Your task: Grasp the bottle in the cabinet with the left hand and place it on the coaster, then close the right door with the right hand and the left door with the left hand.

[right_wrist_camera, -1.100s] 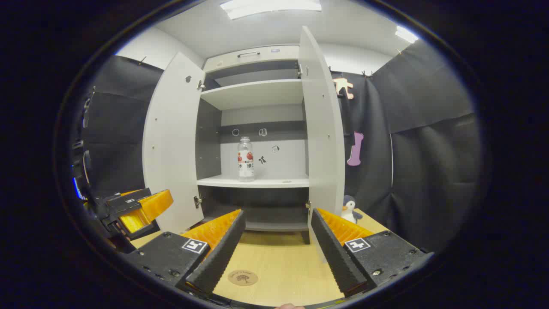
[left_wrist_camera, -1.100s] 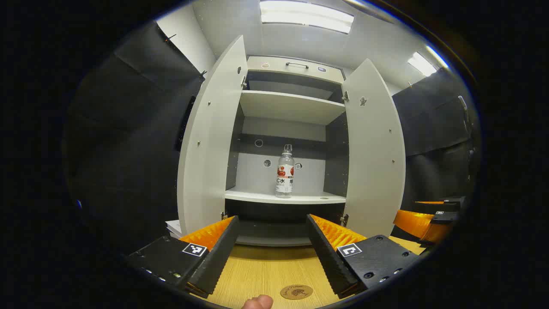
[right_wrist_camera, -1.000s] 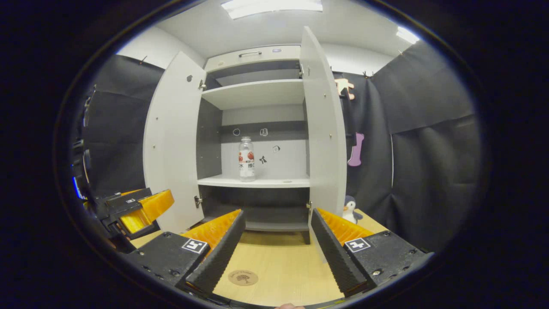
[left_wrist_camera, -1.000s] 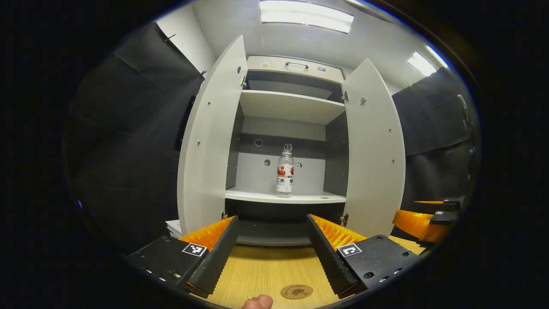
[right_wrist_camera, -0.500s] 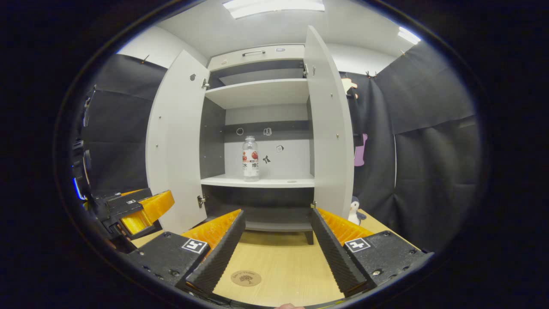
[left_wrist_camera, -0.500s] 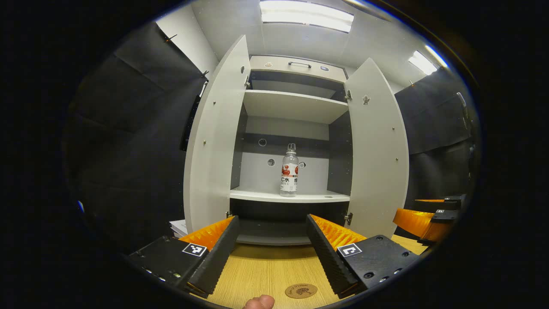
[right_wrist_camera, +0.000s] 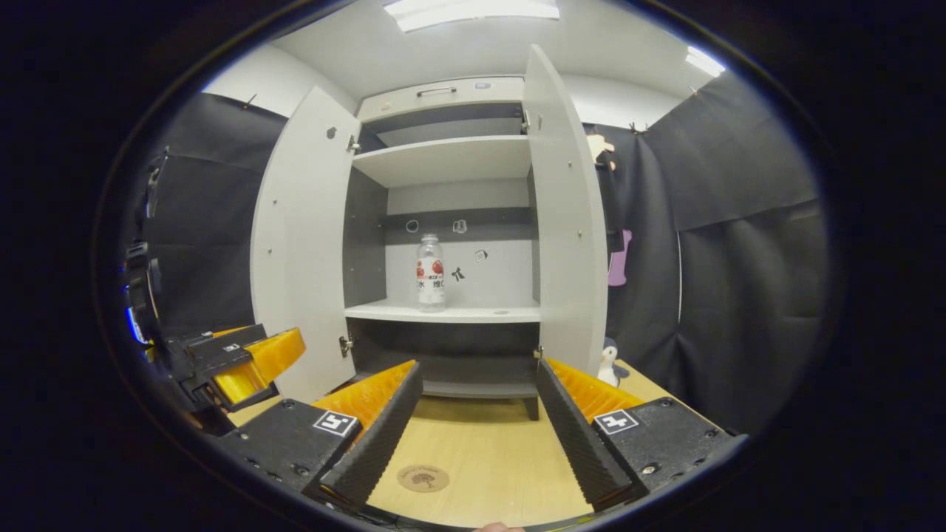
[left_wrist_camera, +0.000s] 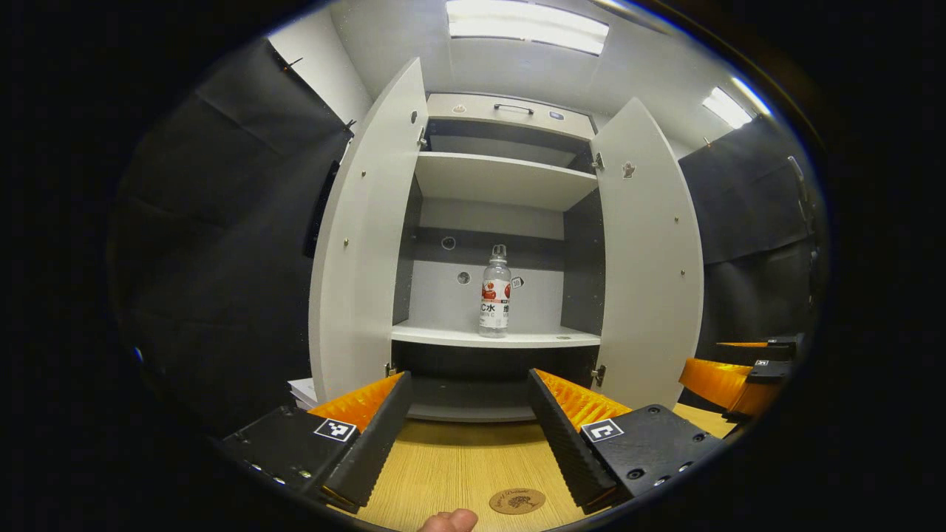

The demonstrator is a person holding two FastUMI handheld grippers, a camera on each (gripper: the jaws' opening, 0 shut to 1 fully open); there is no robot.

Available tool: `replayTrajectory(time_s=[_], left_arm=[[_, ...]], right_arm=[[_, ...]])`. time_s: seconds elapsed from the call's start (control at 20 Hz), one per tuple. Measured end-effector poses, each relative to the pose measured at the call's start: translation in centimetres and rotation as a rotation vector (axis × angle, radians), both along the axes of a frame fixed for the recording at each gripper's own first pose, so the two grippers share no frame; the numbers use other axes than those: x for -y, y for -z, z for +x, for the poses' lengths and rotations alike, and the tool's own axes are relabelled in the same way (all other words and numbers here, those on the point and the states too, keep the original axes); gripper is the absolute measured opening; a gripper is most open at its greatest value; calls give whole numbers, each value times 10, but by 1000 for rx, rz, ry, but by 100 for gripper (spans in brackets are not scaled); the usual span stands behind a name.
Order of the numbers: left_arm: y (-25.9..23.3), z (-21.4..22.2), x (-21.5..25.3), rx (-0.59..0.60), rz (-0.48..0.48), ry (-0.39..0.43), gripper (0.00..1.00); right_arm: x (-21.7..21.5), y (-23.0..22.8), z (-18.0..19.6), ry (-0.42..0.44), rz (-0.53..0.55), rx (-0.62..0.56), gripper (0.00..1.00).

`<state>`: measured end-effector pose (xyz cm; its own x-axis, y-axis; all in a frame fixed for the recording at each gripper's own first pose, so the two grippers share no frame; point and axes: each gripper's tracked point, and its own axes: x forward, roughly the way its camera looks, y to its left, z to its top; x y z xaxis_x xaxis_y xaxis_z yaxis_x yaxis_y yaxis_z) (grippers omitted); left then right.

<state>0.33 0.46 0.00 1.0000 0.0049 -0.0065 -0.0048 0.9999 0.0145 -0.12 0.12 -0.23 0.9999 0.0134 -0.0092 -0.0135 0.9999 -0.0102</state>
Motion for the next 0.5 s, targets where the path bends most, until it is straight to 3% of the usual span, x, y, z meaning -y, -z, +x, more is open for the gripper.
replayTrajectory(time_s=[0.15,0.25,0.5], left_arm=[[-8,11,6,22,12,24,95],[-13,26,19,19,-23,85,94],[-33,94,33,37,-9,153,99]], right_arm=[[0,0,0,5,6,-2,100],[-1,0,0,4,12,-2,100],[1,-2,-1,8,-2,4,100]])
